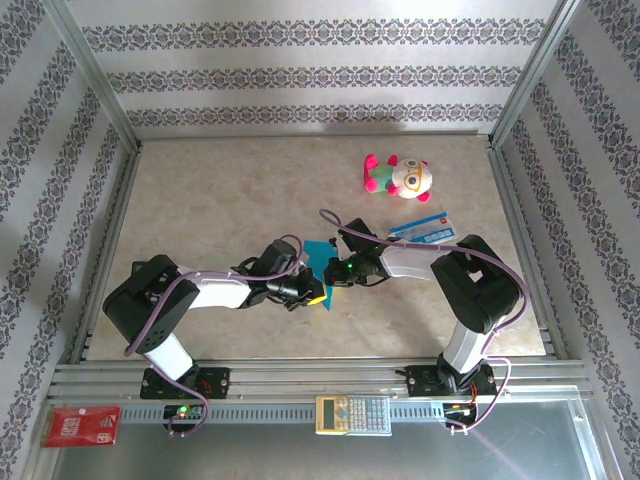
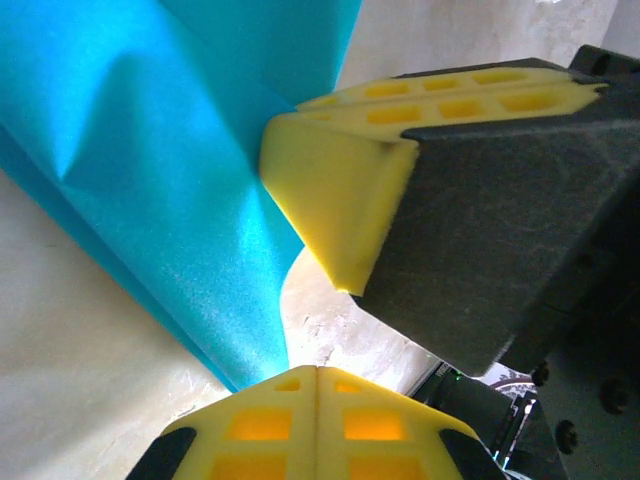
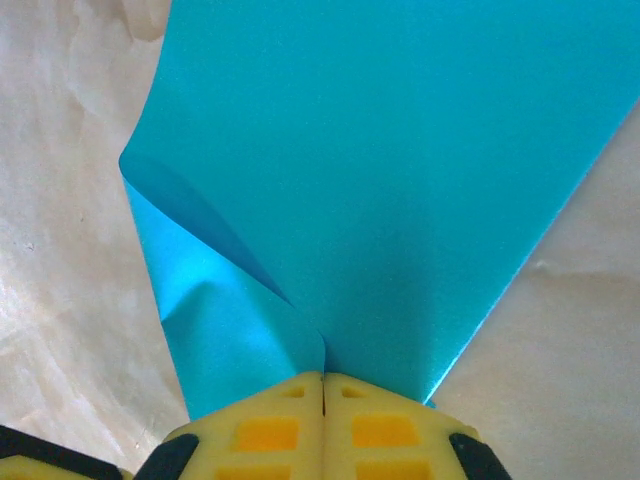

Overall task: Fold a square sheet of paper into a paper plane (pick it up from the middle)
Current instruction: Third fold the triangle at the center of the table.

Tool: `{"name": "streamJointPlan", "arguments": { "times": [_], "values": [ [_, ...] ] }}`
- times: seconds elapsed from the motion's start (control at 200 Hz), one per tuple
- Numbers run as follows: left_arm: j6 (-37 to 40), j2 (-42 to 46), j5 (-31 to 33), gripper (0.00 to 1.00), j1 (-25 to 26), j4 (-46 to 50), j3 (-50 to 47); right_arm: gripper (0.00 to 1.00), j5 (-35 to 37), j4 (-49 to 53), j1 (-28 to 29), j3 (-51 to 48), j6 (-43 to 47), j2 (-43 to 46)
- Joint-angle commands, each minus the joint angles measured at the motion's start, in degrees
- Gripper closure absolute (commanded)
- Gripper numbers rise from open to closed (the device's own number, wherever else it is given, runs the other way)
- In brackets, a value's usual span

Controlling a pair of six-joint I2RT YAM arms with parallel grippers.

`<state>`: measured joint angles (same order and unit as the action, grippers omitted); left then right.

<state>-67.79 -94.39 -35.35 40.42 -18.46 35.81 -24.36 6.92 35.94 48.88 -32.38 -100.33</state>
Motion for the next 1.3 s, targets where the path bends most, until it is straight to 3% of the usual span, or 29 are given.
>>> {"name": "streamJointPlan", "arguments": {
  "times": [0.0, 0.854, 1.299],
  "values": [
    [0.18, -1.86, -0.42, 1.00, 0.42, -0.80, 1.29, 1.00, 4.60, 3.88, -0.63, -1.95, -0.30, -3.73],
    [-1.44, -6.88, -1.06, 0.99, 1.68, -5.92, 1.96, 1.00, 4.45, 2.83, -0.76, -4.10, -1.36, -2.85],
    [-1.08, -7.34, -0.43, 0.98, 1.68, -5.83, 1.44, 0.97, 2.30, 5.62, -1.14, -0.26, 1.07, -0.94]
  ]
}}
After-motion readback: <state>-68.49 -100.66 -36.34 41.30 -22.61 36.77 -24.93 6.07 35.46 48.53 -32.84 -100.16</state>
